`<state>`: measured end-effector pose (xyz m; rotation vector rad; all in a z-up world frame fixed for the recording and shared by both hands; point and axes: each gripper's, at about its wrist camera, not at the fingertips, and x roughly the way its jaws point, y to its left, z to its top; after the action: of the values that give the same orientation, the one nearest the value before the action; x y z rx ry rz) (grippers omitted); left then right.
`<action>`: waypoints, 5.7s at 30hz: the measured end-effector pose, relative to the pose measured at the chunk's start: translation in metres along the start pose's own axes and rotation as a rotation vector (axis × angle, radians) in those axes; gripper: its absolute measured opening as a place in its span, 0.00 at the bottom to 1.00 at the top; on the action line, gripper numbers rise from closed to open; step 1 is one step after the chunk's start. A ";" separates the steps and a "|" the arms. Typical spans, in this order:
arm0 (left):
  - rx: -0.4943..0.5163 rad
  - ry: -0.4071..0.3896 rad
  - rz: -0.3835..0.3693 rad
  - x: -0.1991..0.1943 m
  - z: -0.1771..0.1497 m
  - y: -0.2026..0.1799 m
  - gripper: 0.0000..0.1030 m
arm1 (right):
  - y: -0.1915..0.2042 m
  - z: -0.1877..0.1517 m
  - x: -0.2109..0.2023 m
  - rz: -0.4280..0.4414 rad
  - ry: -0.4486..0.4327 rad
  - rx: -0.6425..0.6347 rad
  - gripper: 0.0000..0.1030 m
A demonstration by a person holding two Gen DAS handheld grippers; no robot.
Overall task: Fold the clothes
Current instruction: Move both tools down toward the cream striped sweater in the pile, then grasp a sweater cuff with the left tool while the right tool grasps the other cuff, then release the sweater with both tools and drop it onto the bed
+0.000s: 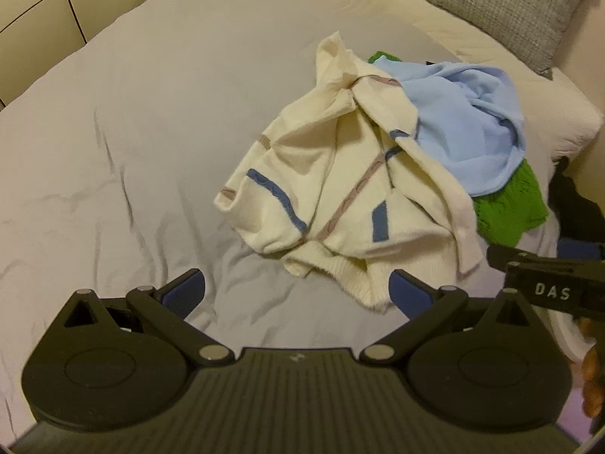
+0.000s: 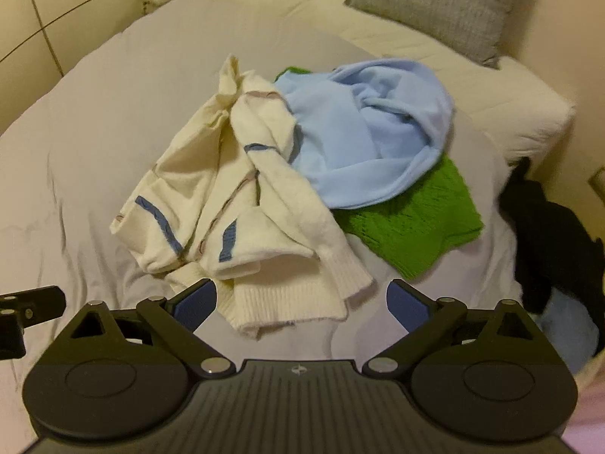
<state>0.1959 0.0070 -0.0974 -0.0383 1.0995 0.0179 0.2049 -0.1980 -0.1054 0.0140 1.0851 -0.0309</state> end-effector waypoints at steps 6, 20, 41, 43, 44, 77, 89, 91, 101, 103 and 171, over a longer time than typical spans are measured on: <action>-0.002 0.015 0.029 0.040 0.022 -0.014 0.99 | -0.010 0.030 0.037 0.013 -0.003 -0.064 0.95; -0.023 0.082 0.033 0.115 0.061 -0.018 0.89 | -0.015 0.079 0.123 0.124 0.000 -0.203 0.84; 0.230 -0.037 -0.019 0.197 0.124 -0.046 0.63 | -0.050 0.115 0.200 0.191 0.051 -0.102 0.09; 0.230 -0.065 -0.038 0.199 0.134 -0.044 0.62 | -0.060 0.117 0.201 0.189 0.060 -0.074 0.09; 0.222 -0.077 -0.048 0.199 0.139 -0.041 0.62 | -0.064 0.119 0.202 0.180 0.068 -0.054 0.09; 0.093 0.068 0.051 0.312 0.105 -0.001 0.14 | 0.003 0.165 0.272 0.218 0.020 -0.342 0.24; -0.088 -0.185 0.165 0.141 0.070 0.056 0.11 | -0.016 0.170 0.175 0.528 -0.062 -0.124 0.15; -0.131 -0.226 0.204 0.107 0.061 0.076 0.11 | -0.006 0.161 0.152 0.570 -0.074 -0.150 0.15; -0.314 -0.321 0.432 -0.070 -0.051 0.195 0.11 | 0.106 0.084 0.033 0.863 -0.087 -0.321 0.15; -0.334 -0.350 0.492 -0.113 -0.077 0.222 0.07 | 0.127 0.067 0.005 0.910 -0.097 -0.339 0.15; -0.251 0.183 -0.086 0.089 -0.258 0.398 0.46 | 0.306 -0.085 0.187 0.428 0.284 -0.639 0.63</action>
<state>-0.0070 0.3936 -0.3029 -0.3176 1.2721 0.0763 0.2269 0.1071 -0.3117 -0.3325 1.3155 0.7205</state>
